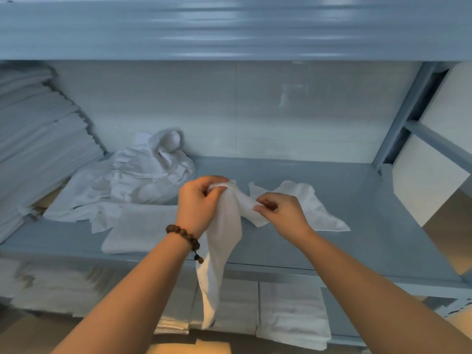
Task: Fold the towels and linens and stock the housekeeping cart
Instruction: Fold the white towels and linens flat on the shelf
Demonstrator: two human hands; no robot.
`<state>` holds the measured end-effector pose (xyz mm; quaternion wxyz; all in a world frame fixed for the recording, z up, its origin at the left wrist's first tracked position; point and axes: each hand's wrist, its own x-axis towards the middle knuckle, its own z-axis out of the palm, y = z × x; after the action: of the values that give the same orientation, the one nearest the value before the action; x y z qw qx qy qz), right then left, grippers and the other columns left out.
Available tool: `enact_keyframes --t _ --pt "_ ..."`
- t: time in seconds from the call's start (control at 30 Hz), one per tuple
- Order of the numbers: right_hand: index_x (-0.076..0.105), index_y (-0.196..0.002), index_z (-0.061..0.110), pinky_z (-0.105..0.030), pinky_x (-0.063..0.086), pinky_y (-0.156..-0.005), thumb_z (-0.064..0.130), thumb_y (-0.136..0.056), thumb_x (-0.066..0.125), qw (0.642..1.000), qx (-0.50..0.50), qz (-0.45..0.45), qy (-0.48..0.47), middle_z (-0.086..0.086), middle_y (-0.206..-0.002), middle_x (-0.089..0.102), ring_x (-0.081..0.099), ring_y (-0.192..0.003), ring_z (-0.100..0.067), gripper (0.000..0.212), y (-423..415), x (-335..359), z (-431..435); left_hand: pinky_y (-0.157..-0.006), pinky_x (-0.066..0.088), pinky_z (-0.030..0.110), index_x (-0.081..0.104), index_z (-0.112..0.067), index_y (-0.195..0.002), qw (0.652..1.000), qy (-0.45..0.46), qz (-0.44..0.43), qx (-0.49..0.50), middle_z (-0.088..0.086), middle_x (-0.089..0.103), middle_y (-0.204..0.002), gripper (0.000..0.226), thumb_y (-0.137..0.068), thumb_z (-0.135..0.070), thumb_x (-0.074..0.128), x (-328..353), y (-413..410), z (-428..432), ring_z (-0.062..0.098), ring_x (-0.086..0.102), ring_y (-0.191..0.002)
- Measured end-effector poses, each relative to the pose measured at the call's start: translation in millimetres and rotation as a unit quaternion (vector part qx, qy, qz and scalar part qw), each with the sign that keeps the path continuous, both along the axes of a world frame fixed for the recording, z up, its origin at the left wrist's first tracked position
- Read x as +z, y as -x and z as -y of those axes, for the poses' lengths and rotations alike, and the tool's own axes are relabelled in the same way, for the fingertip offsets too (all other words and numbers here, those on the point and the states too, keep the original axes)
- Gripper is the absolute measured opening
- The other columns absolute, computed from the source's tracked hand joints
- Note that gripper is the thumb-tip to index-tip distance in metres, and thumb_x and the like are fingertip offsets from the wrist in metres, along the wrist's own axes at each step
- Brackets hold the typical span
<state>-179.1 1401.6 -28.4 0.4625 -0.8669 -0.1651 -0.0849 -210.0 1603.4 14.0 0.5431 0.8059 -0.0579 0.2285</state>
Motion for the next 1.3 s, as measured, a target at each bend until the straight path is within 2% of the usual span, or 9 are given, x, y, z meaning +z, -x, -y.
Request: enact_keyframes --t 0.27,0.43,0.57,0.67,0.77,0.9,1.0,1.17,1.3 --pt "0.053 -0.063 0.019 -0.028 0.024 -0.057 0.024 -0.088 0.068 0.993 -0.039 -0.054 0.099 0.006 -0.059 0.048 0.041 -0.060 -0.012 0.029 -30 -50 12 -0.064 0.051 0.016 0.074 -0.026 -0.090 0.993 0.048 0.037 0.098 -0.006 0.072 -0.075 0.016 -0.086 -0.013 0.067 37 -14 -34 0.002 0.062 -0.067" --pt "0.073 -0.092 0.010 -0.027 0.040 -0.071 0.021 -0.087 0.069 0.984 -0.106 -0.075 0.126 -0.003 -0.089 0.071 0.060 -0.081 -0.018 0.013 -41 -88 43 -0.065 0.048 0.010 0.074 -0.019 -0.094 0.979 0.064 0.030 0.190 -0.013 0.070 -0.078 0.014 -0.086 -0.013 0.065 33 -20 -70 -0.007 0.062 -0.069" --pt "0.071 -0.088 0.007 -0.031 0.045 -0.074 0.018 -0.089 0.066 0.981 -0.122 -0.082 0.123 -0.006 -0.086 0.070 0.063 -0.085 -0.026 0.011 -44 -97 56 -0.064 0.046 0.009 0.073 -0.024 -0.092 0.973 0.063 0.005 0.221 -0.014 0.069 -0.081 0.015 -0.087 -0.014 0.064 22 -20 -89 -0.007 0.062 -0.072" --pt "0.070 -0.091 0.006 -0.025 0.040 -0.075 0.018 -0.090 0.065 0.990 -0.115 -0.051 0.056 -0.003 -0.089 0.069 0.060 -0.083 -0.018 0.013 -47 -82 44 -0.064 0.047 0.012 0.072 -0.028 -0.093 0.984 0.006 -0.062 0.167 -0.012 0.070 -0.083 0.018 -0.087 -0.013 0.065 12 -21 -83 0.000 0.065 -0.077" --pt "0.073 -0.095 0.008 -0.020 0.041 -0.080 0.017 -0.087 0.069 0.996 -0.083 -0.026 -0.007 0.001 -0.093 0.070 0.060 -0.085 -0.012 0.013 -51 -54 20 -0.080 0.052 0.023 0.068 -0.021 -0.108 0.991 -0.074 -0.105 0.039 0.000 0.071 -0.099 0.030 -0.087 -0.001 0.065 4 -21 -61 0.006 0.065 -0.085" --pt "0.075 -0.094 0.004 -0.024 0.047 -0.084 0.008 -0.082 0.073 0.995 -0.059 -0.023 -0.081 -0.007 -0.094 0.073 0.064 -0.085 -0.015 0.013 -50 -21 -10 -0.086 0.041 0.007 0.052 -0.025 -0.134 0.971 -0.146 -0.144 -0.122 -0.008 0.062 -0.124 0.056 -0.086 0.000 0.066 -7 -21 -26 -0.003 0.057 -0.105" --pt "0.076 -0.087 0.006 -0.022 0.050 -0.079 0.005 -0.078 0.075 0.993 -0.017 -0.018 -0.115 -0.002 -0.084 0.073 0.066 -0.078 -0.012 0.009 -42 -2 -25 -0.097 0.038 0.010 0.048 -0.022 -0.141 0.965 -0.142 -0.156 -0.158 -0.012 0.054 -0.132 0.061 -0.086 -0.005 0.068 -17 -25 -3 -0.003 0.046 -0.123" --pt "0.072 -0.080 0.012 -0.021 0.050 -0.072 0.010 -0.078 0.076 0.988 0.025 -0.029 -0.152 0.005 -0.077 0.071 0.065 -0.073 -0.004 0.005 -27 8 -33 -0.065 0.040 0.007 0.067 -0.022 -0.094 0.982 -0.112 -0.131 -0.079 -0.013 0.065 -0.088 0.017 -0.083 -0.009 0.070 -22 -35 14 -0.009 0.057 -0.079" --pt "0.067 -0.085 0.011 -0.015 0.043 -0.066 0.005 -0.083 0.071 0.987 -0.006 -0.046 -0.156 0.007 -0.077 0.065 0.058 -0.068 0.004 0.007 -23 -6 -20 -0.061 0.047 0.010 0.067 -0.023 -0.085 0.987 -0.045 -0.151 -0.029 -0.007 0.067 -0.082 0.015 -0.082 -0.009 0.069 -17 -44 16 0.007 0.062 -0.076"
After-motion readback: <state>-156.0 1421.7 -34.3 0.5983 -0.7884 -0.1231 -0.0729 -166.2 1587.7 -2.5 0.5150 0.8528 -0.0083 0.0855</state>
